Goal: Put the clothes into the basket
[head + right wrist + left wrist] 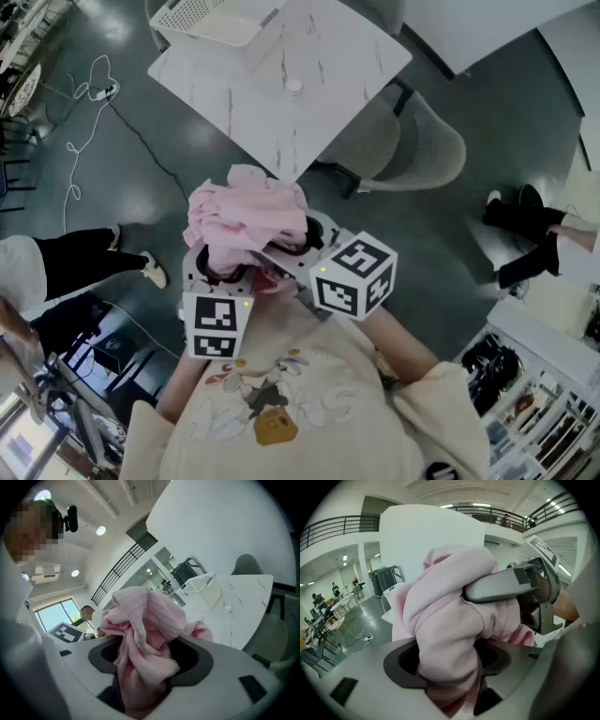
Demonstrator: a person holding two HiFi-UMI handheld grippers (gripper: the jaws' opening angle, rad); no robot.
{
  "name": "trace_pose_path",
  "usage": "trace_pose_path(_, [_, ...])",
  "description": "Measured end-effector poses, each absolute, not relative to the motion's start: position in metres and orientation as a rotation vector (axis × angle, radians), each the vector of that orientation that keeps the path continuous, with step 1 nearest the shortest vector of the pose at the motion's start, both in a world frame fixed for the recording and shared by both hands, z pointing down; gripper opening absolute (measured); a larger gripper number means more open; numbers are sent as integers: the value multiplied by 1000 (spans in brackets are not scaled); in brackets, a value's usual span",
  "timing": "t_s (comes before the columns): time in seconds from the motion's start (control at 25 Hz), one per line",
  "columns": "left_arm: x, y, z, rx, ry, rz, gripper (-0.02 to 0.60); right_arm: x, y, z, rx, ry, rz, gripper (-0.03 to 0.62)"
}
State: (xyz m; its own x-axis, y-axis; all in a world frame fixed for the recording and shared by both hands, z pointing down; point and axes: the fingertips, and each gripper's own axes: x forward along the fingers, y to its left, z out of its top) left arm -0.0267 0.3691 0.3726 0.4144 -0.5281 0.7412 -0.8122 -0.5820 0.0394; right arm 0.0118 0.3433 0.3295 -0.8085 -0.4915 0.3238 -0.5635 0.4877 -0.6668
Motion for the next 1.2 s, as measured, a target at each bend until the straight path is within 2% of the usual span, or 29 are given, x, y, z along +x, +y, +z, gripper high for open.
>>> trace_pose_path(0.64, [-38, 375, 382, 2254, -1122, 981, 299, 0, 348, 338, 919, -2605, 1262, 276])
trace_pose_path(1.2, [-94, 385, 402, 2172, -1110, 955, 299, -59, 354, 359, 848, -2534, 1313, 276])
